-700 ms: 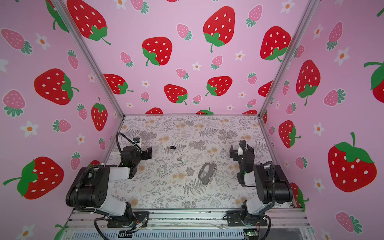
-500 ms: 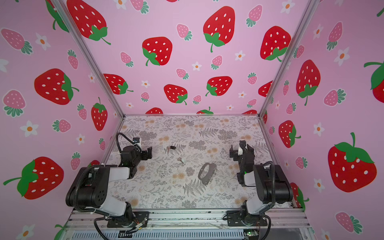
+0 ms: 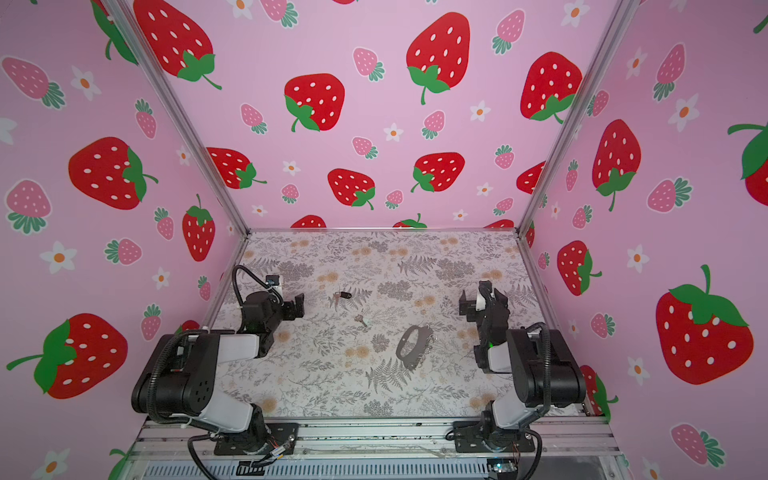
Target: Put the keys on the keyring
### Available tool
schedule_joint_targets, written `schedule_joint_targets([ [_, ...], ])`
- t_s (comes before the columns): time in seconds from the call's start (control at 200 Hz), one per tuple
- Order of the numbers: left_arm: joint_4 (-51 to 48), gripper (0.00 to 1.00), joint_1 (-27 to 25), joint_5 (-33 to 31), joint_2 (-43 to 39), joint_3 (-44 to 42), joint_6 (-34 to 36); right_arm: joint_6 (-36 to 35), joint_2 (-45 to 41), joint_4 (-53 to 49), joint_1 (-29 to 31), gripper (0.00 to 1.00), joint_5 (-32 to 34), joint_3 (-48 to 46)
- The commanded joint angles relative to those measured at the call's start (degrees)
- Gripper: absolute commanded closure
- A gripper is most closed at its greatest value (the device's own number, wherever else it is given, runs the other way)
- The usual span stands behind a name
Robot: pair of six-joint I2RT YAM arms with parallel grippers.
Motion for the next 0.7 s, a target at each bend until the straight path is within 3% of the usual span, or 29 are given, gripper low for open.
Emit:
schedule_joint_targets([
  [0.0,0.6,0.01,0.3,-0.5,0.6,1.4,-0.7,1.3,0.2,0.5,-0.1,0.01,0.8,0.7],
  [0.185,1.2,0.01,0.7,0.3,0.3,0.9,-0.9,1.3,-0.5,2.6,-0.2,0.01,0.6,-0.6],
  [0.295,-2.1,0.00,1.0,2.1,-2.0,1.9,-0.7,1.6,-5.4,1.7,0.2,0.01,2.2,-2.0],
  [0.4,-10.2,0.01,1.0,1.9,-7.5,4.4,-0.6,2.0,-13.4,-10.0,0.2,0.01,2.0,1.0],
  [0.52,-26.7,0.06,0.0,1.3,-15.1,10.0,-2.7,4.5,-22.5,-28.3,1.1,0.05,-1.2,7.3],
  [0.695,-37.0,0.06,-9.5,5.3,-24.5,12.1,3.0,6.8,-32.8,-54.4,6.4,0.09,-4.9,16.9],
])
